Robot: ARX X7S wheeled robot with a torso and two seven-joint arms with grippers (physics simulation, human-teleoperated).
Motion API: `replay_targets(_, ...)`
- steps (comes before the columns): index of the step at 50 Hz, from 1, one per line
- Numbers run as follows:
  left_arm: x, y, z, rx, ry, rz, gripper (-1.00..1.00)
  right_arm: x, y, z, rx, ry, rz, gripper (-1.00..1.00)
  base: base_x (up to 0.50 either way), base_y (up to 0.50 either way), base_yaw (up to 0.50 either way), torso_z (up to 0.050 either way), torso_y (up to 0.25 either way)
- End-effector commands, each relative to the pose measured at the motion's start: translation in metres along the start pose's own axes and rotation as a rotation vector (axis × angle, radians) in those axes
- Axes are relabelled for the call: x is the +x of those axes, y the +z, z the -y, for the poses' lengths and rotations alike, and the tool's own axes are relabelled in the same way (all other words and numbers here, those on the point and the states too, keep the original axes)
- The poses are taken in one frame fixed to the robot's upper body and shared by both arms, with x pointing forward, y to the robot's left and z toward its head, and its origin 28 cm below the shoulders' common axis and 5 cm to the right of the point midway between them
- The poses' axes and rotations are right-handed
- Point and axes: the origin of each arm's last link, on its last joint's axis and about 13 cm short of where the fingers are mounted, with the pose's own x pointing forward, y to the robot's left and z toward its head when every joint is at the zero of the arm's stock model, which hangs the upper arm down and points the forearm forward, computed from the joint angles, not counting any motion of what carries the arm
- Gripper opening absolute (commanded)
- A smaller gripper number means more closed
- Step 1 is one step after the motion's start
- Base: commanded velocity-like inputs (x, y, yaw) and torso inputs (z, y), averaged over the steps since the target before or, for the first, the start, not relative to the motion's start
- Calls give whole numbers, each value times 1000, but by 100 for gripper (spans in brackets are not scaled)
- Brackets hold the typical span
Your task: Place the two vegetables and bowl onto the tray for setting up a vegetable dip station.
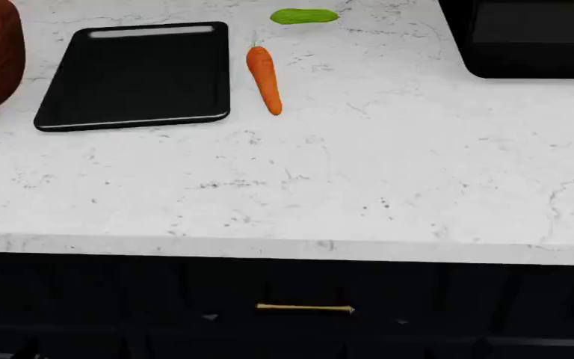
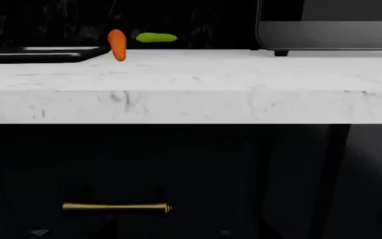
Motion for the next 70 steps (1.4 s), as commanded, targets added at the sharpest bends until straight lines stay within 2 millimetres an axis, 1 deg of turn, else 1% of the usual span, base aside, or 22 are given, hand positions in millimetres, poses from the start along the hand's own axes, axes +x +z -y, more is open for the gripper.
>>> replay_targets(1,1,0,0,0,0,0,100,1,-1,0,0,0,0,100,0,0,0,0,0)
replay_targets(11,0,-3,1,38,1,-1,100,2,-2,0,0,-15,-23,100,0,0,0,0,0)
replay_targets(13,-2,-2,2,79,-5,6,100,2,-2,0,2,-18,-24,100,0,0,0,0,0)
replay_targets(25,-6,0,3,79,-18,11,100,0,-2,-1,2,-4,-28,100,0,0,0,0,0)
replay_targets(28,-5,-1,3,70,2,5,100,-4,2,0,36,5,-9,100,0,0,0,0,0)
replay_targets(29,-2,3,4,51,8,-36,100,-5,6,0,31,7,-29,100,0,0,0,0,0)
replay_targets(31,0,12,3,103,76,-8,100,-9,20,1,27,17,-19,100,0,0,0,0,0)
replay_targets(34,5,59,-3,60,-7,23,100,-11,58,2,-12,67,-18,100,0,0,0,0,0)
replay_targets(35,8,69,-5,85,12,57,100,-11,68,3,-16,85,-11,100,0,0,0,0,0)
replay_targets(38,19,111,-10,57,31,174,100,-11,114,9,-52,79,78,100,0,0,0,0,0)
replay_targets(39,21,116,-11,51,32,185,100,-11,119,10,-58,80,85,100,0,0,0,0,0)
replay_targets(40,23,128,-11,59,43,210,100,-12,132,11,-66,62,104,100,0,0,0,0,0)
replay_targets(43,25,146,-12,62,45,252,100,-12,153,13,-82,56,142,100,0,0,0,0,0)
replay_targets(44,28,154,-12,67,52,263,100,-11,164,15,-90,52,157,100,0,0,0,0,0)
replay_targets(47,34,162,-12,81,58,267,100,-10,180,17,-80,54,181,100,0,0,0,0,0)
replay_targets(51,41,169,-12,90,71,261,100,-5,193,20,-86,44,192,100,0,0,0,0,0)
replay_targets(53,46,175,-12,109,83,259,100,3,200,22,-100,34,194,100,0,0,0,0,0)
replay_targets(56,59,195,-11,136,95,269,100,22,220,25,-89,68,176,100,0,0,0,0,0)
replay_targets(59,67,214,-9,147,103,291,100,37,233,24,-94,82,168,100,0,0,0,0,0)
replay_targets(61,77,228,-6,152,105,297,100,51,242,25,-91,87,157,100,0,0,0,0,0)
replay_targets(64,96,253,5,190,78,313,100,77,266,25,-104,83,145,100,0,0,0,0,0)
replay_targets(70,132,281,13,208,90,294,100,113,296,24,-116,93,124,100,0,0,0,0,0)
